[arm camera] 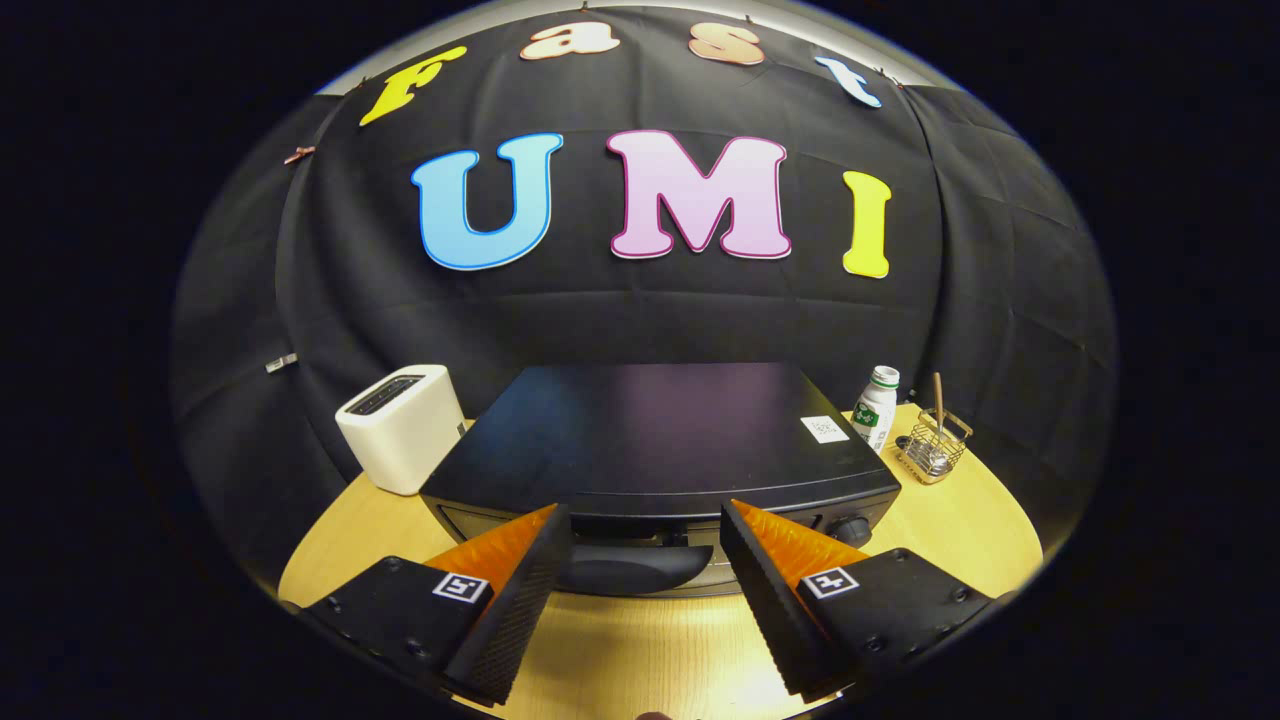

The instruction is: Open the toaster oven, put the food inside, and close the toaster oven door.

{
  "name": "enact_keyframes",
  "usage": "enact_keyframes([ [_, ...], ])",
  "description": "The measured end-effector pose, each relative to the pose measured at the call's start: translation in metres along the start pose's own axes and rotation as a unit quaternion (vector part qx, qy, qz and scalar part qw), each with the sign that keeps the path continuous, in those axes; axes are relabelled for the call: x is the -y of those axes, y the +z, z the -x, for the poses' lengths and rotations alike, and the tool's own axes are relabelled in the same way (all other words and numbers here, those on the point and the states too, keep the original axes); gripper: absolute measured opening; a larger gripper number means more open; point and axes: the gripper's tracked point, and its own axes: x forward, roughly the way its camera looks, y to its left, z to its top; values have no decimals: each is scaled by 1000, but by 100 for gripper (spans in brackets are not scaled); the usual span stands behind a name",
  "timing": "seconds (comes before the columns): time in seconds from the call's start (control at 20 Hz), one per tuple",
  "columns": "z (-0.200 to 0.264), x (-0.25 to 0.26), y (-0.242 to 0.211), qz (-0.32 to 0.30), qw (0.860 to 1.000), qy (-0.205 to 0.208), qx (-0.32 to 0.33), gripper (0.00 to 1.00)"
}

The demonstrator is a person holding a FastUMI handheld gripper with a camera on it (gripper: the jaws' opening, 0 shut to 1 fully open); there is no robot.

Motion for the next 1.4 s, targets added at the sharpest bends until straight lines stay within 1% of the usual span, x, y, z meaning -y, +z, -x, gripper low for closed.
enact_keyframes([
  [0.1,-6,0,-6,8,1000,-4,-2,98],
  [0.15,-8,-1,-11,6,1000,-2,-11,98],
  [0.2,-11,-2,-7,-1,1000,-4,-1,98],
  [0.3,-14,0,-13,-11,1000,-14,-12,98],
  [0.4,-14,-3,-12,-5,1000,-16,-13,98],
  [0.45,-13,-5,-10,-3,1000,-14,-12,99],
  [0.55,-9,-7,-21,-2,999,-7,-32,99],
  [0.6,-5,-7,-20,-2,1000,-6,-23,99],
  [0.85,25,-9,-42,12,1000,-12,-22,98],
  [1.05,45,-10,-69,20,999,-9,-35,98],
  [1.2,59,-10,-96,22,998,-1,-57,97],
  [1.25,63,-10,-109,21,997,2,-71,97],
  [1.35,69,-10,-139,0,993,11,-115,98],
  [1.4,69,-6,-155,-10,990,6,-138,99],
])
